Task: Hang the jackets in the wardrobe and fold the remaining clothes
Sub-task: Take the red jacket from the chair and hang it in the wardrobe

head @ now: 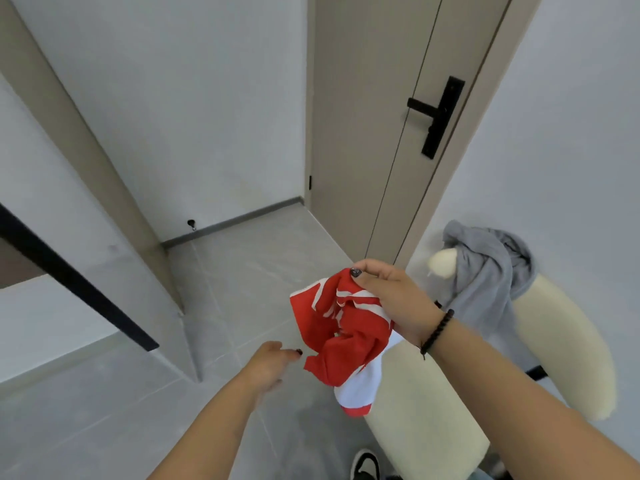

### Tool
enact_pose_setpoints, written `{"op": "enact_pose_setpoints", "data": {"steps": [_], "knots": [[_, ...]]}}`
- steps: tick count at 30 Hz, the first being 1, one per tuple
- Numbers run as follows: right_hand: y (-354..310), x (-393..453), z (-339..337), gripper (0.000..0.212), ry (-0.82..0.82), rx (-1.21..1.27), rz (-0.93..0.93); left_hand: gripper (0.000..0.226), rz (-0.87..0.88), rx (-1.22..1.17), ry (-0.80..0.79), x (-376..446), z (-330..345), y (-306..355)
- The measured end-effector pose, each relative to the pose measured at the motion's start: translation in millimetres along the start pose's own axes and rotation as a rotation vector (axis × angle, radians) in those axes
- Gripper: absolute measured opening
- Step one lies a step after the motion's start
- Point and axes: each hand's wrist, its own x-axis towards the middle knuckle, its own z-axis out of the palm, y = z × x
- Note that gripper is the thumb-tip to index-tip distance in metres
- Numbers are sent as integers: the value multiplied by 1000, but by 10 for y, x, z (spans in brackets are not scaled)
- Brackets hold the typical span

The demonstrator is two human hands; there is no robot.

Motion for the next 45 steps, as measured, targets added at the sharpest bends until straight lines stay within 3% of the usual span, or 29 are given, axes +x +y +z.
{"op": "enact_pose_setpoints", "data": {"steps": [3, 7, 12, 16, 25, 27, 33, 37, 41, 45], "knots": [[-237, -24, 452, 26, -55, -2, -9, 60, 30, -10, -7, -211, -393, -157], [-539, -52, 1029, 23, -163, -19, -53, 56, 82, -78, 95, -425, -943, -297], [-827, -88, 1652, 25, -308, -66, -100, 22, 188, -204, 202, -644, -1557, -525], [-998, -106, 2084, 23, -407, -181, -134, 41, 207, -291, 350, -836, -1996, -785], [-1261, -60, 2996, 24, -537, -235, -223, 22, 238, -318, 248, -1373, -2723, -1337], [-1289, -26, 3188, 24, -545, -237, -248, 19, 306, -438, 234, -1434, -2808, -1377], [-1265, 190, 3734, 29, -512, -254, -309, 14, 473, -691, 393, -1580, -3133, -1165], [-1154, 450, 4045, 25, -479, -501, -405, 10, 611, -767, 464, -1682, -3369, -886], [-959, 664, 4335, 19, -667, -655, -460, 10, 714, -843, 550, -1718, -3674, -575], [-851, 864, 4605, 22, -827, -513, -383, 20, 741, -871, 616, -1730, -4053, -395]]}}
